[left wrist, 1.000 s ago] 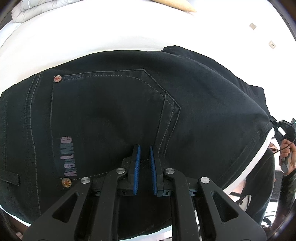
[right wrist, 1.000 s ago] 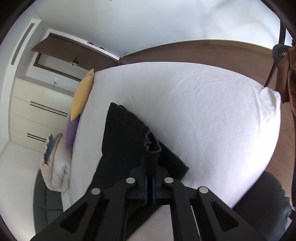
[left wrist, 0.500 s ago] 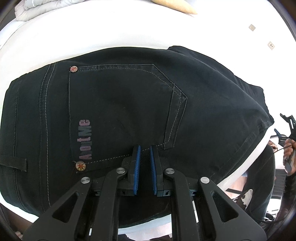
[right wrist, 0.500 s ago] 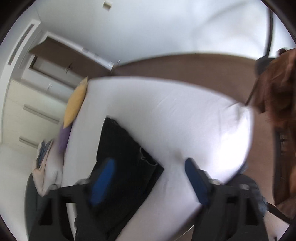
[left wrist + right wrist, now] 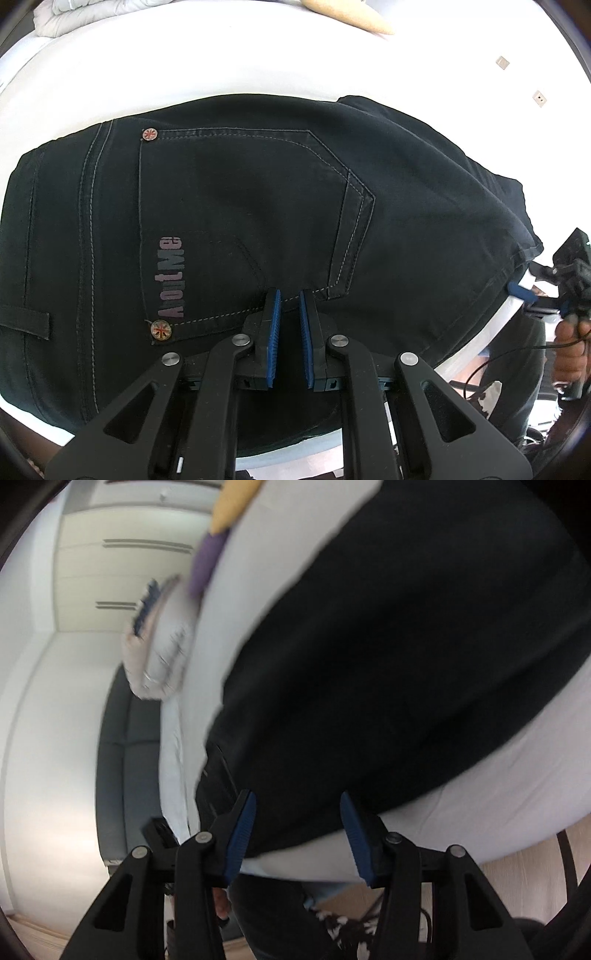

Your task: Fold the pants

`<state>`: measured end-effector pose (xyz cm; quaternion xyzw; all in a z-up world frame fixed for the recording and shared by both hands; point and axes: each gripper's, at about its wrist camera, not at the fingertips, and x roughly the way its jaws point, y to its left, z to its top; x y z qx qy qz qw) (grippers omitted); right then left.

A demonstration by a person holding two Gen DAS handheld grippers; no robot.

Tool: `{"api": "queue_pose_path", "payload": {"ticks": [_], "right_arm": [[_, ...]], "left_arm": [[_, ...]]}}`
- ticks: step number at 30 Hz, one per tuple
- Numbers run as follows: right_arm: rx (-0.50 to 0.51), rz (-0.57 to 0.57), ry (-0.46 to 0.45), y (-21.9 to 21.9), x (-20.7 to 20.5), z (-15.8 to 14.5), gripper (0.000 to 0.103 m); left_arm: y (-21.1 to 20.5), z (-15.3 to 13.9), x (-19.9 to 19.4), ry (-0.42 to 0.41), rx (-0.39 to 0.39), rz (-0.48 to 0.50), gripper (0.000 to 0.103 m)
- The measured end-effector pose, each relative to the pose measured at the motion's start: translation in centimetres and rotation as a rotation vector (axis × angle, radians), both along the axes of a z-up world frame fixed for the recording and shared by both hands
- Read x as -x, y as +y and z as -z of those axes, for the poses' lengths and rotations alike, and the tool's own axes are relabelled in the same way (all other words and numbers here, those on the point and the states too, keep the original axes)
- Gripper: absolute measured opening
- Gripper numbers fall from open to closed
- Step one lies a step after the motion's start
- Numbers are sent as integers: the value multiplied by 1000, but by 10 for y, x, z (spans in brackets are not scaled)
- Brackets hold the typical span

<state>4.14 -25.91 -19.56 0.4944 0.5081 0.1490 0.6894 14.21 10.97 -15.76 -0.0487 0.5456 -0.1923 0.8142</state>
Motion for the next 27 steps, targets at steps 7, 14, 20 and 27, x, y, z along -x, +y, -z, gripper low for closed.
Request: {"api": "queue_pose_path", "payload": {"ticks": [7,14,20,27], "right_arm": [[-36,38,6,4,-1,13,51],[-2,-9,4,18,-25,20,7],[90,-59,-49,24,-11,15,3],[144,-90,-91,24,0,15,2]], "left_arm": [[4,-1,0,-4,6,5,10],[3,-2,3,4,-9,26,10],[10,-3,12,14,-35,62,10],[14,-9,24,6,-59,58,10]]}}
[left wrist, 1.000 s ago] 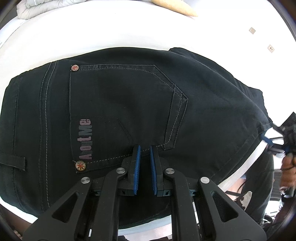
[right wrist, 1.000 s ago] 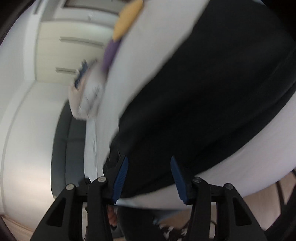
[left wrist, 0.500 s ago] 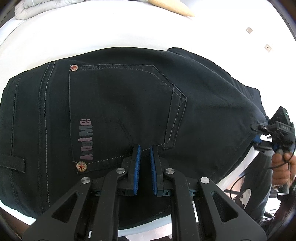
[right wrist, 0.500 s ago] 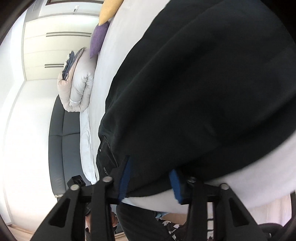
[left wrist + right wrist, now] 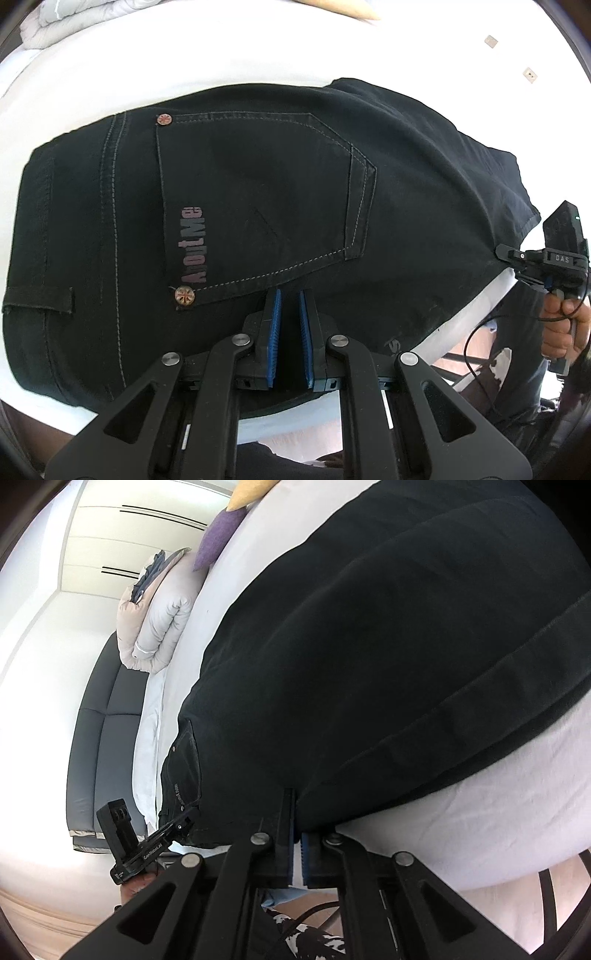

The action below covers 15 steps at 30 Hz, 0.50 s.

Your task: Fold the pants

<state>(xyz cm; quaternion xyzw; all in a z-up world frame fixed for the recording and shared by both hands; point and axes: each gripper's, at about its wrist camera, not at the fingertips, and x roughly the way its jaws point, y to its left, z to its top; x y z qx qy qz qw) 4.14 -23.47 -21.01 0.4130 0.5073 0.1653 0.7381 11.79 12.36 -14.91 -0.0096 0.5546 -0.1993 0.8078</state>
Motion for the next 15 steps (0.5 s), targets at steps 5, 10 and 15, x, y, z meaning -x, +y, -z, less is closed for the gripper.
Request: {"api": "queue_pose_path", "payload": {"ticks": [5,10,15], "right_arm": [[-108,23,-16,-8,-5,1,30],[-95,6,-10,-11,-7,6,12],[-142,18,13,-16,-7,17,1]], "left_arm": [[-21,-32,-9,-75,19,12,10],[-85,-65,-64,-131,74,106,10],[-160,-37,-136,-23,-22,251,10]]}}
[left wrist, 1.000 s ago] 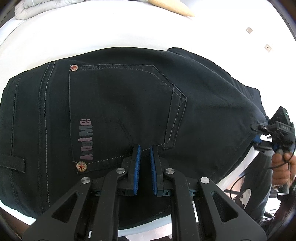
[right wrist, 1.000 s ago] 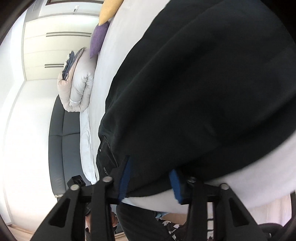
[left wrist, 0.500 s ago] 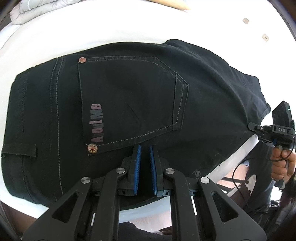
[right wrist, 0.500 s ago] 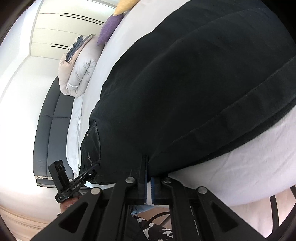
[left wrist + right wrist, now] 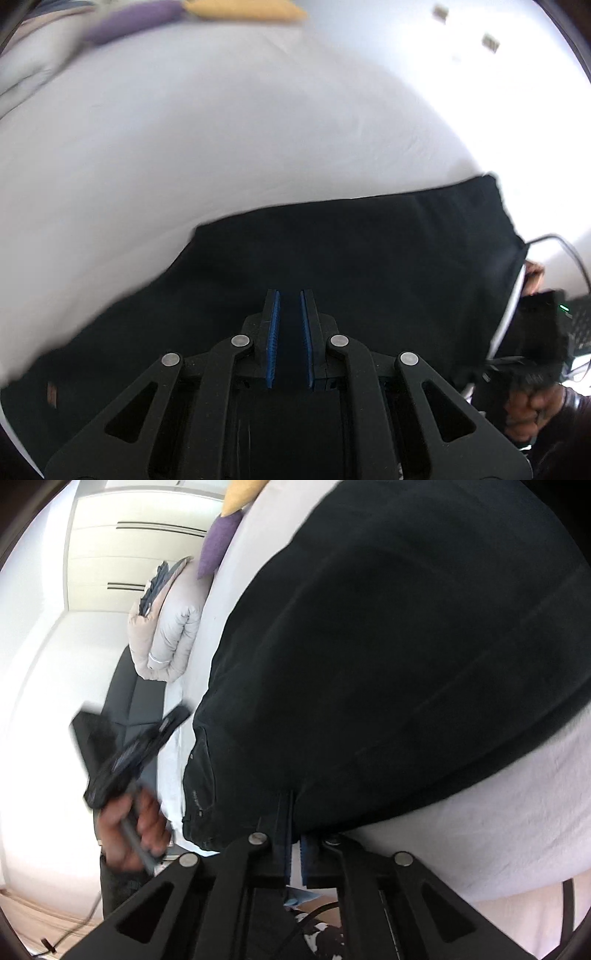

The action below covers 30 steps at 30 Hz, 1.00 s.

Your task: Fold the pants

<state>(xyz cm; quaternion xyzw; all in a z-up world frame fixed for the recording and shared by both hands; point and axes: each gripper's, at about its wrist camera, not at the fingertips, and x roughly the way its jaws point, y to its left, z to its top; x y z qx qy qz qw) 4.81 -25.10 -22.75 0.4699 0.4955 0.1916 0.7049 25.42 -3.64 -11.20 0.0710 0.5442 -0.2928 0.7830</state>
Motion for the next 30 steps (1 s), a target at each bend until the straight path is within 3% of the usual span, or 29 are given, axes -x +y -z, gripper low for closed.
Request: {"api": "queue_pose_path", "payload": {"ticks": [3,5,12,13,15,19,21,24,25,28,30], "right_arm": [[12,-19,-14,0,-2,0,1],[-7,-18,-13,-1,-3,3,0],[-28,-23,-20,-5,0,8,0],[-36,-24,-22,-6,0,8,0],[-49,-23,-24,-7,1,8,1],[-44,-20,-43,-6,1,6,3],[-39,-19,-46,-5,1,6,3],[-25,-18,-49,-4,3,5,1],[-26,-16,-47,-4,3,5,1],[-16,-14,-49,-5,3,5,1],[-9,-11,-49,-5,2,5,1]], "left_arm": [[-23,24,-33,37,-95,11,10],[-34,33,-46,40,-107,11,10],[-62,28,-65,-82,-146,-14,10],[-59,20,-63,-103,-149,-27,10],[-46,-3,-52,-137,-80,-37,10],[-38,-28,-5,-138,-30,95,10],[-41,-23,27,-110,-26,181,10],[-51,14,54,-37,-92,265,10],[-53,26,56,-35,-114,266,10],[-48,30,40,-9,-24,186,10],[-52,30,22,-17,-26,151,10]]}}
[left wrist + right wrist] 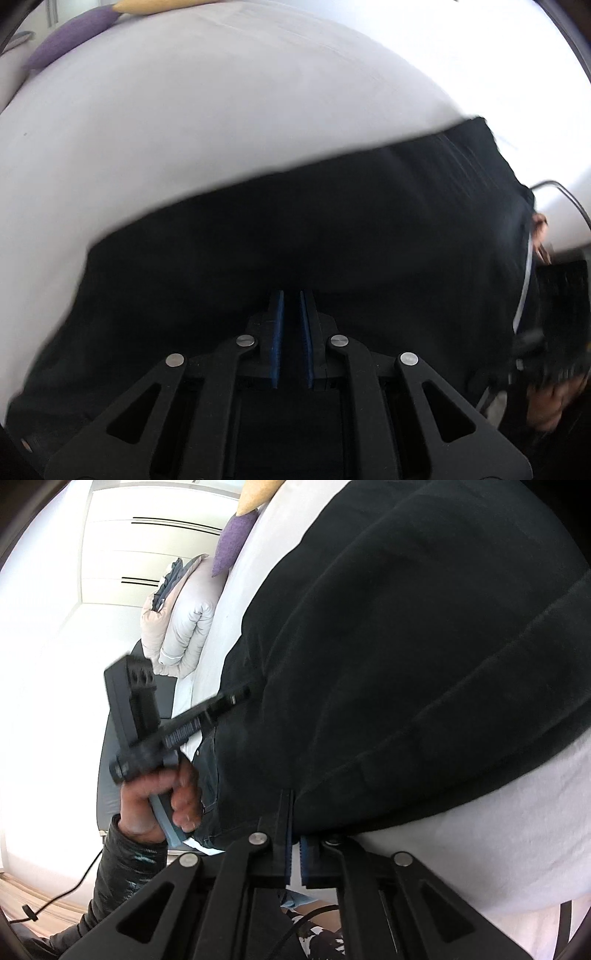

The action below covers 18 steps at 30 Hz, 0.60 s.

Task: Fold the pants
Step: 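Smooth the folded jeans with the left gripper while the right gripper holds the hem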

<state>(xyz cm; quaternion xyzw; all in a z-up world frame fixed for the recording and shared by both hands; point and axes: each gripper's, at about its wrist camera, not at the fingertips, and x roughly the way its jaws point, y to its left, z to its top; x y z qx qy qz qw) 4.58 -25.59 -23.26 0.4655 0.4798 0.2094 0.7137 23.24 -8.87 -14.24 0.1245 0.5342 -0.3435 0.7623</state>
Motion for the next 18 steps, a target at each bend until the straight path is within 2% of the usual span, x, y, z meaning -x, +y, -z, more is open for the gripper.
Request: {"api": "queue_pose_path", "payload": {"ticks": [3,5,9,10,12,14,18], "right_arm": [[-5,11,2,0,-1,1,0],[-13,18,3,0,-1,2,0],[-20,19,0,-3,2,3,0],[-25,14,-2,-3,4,1,1],[-55,13,4,-7,7,-1,6],[-62,45,-5,-18,11,-3,15],[-113,153,18,-52,22,0,15]], "left_arm": [[-12,3,-16,-9,6,-33,9],[-19,1,-20,-51,20,-51,9],[-26,-6,-22,-104,-10,-75,9],[-27,-12,-34,-125,-30,-69,9],[-28,-22,-19,-169,-62,-49,9],[-32,-30,-5,-186,-55,-31,9],[-52,-38,33,-176,6,9,9]]}}
